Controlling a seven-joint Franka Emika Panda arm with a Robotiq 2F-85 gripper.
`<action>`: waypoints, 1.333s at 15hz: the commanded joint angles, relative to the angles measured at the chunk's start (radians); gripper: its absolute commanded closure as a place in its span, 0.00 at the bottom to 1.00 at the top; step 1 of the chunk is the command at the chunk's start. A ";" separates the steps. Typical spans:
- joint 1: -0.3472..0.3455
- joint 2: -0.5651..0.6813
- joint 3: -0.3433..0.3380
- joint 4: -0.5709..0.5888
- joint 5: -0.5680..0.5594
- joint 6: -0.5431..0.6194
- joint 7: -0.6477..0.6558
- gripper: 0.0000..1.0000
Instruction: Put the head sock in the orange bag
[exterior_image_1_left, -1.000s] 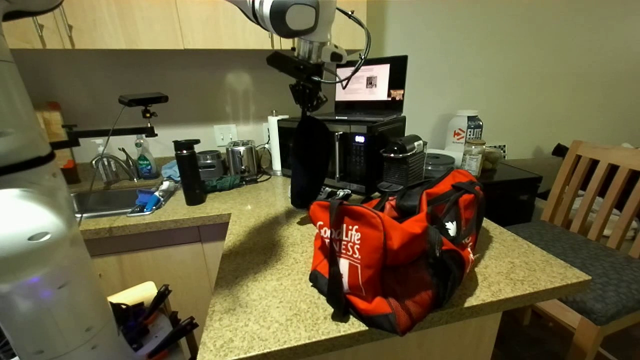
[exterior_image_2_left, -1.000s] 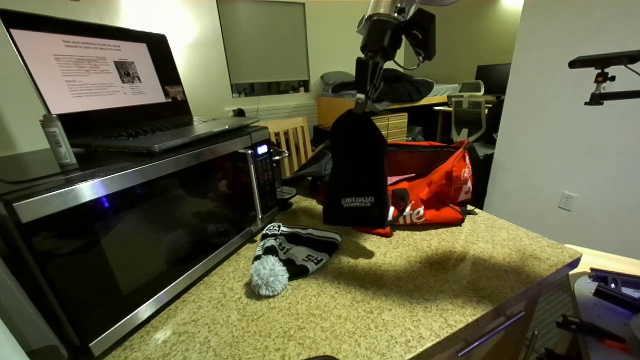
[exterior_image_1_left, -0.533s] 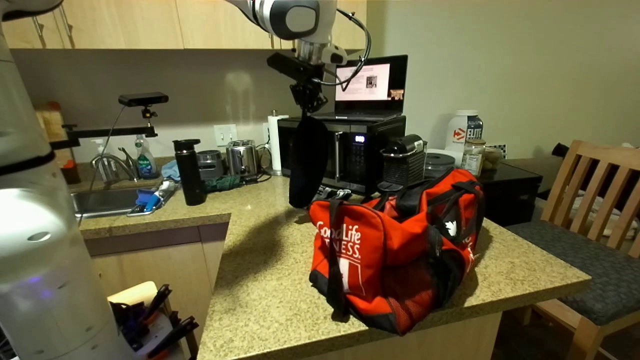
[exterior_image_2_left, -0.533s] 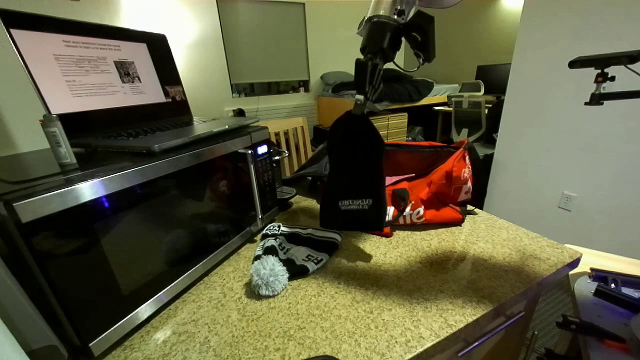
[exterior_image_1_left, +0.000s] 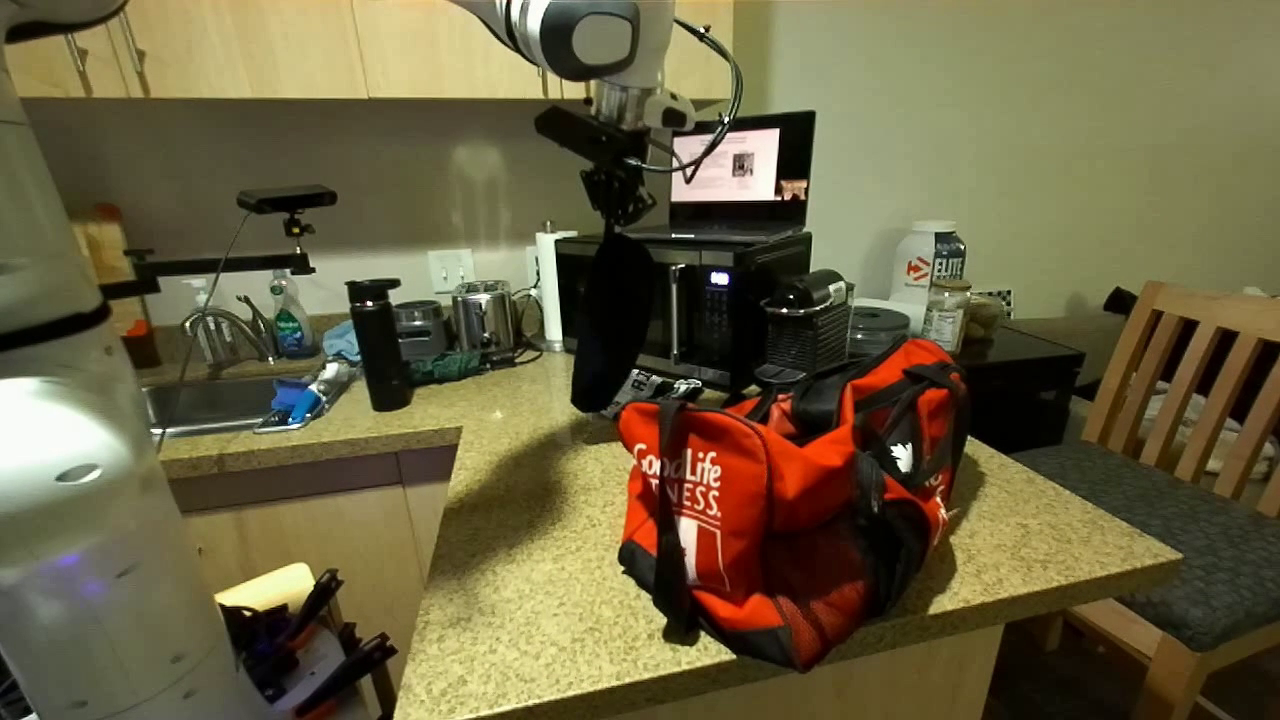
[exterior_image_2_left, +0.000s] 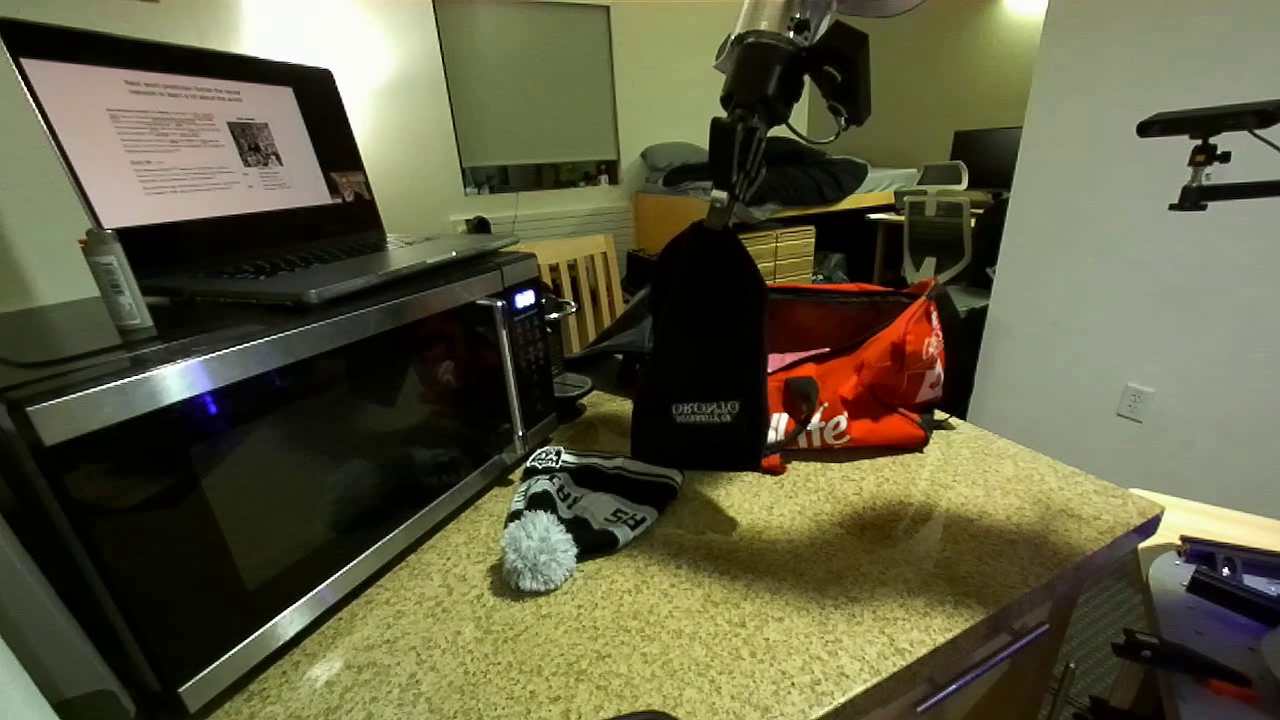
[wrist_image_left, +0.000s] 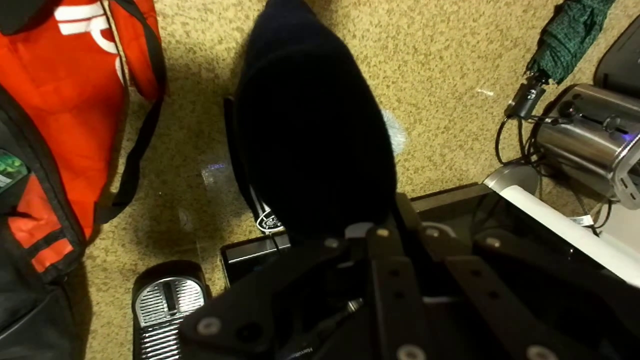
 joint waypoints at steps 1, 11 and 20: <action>-0.002 0.001 0.001 0.003 -0.001 -0.003 0.001 0.95; -0.004 0.005 -0.001 0.005 -0.006 0.011 0.013 0.97; -0.070 0.105 -0.073 0.112 -0.044 0.150 0.067 0.96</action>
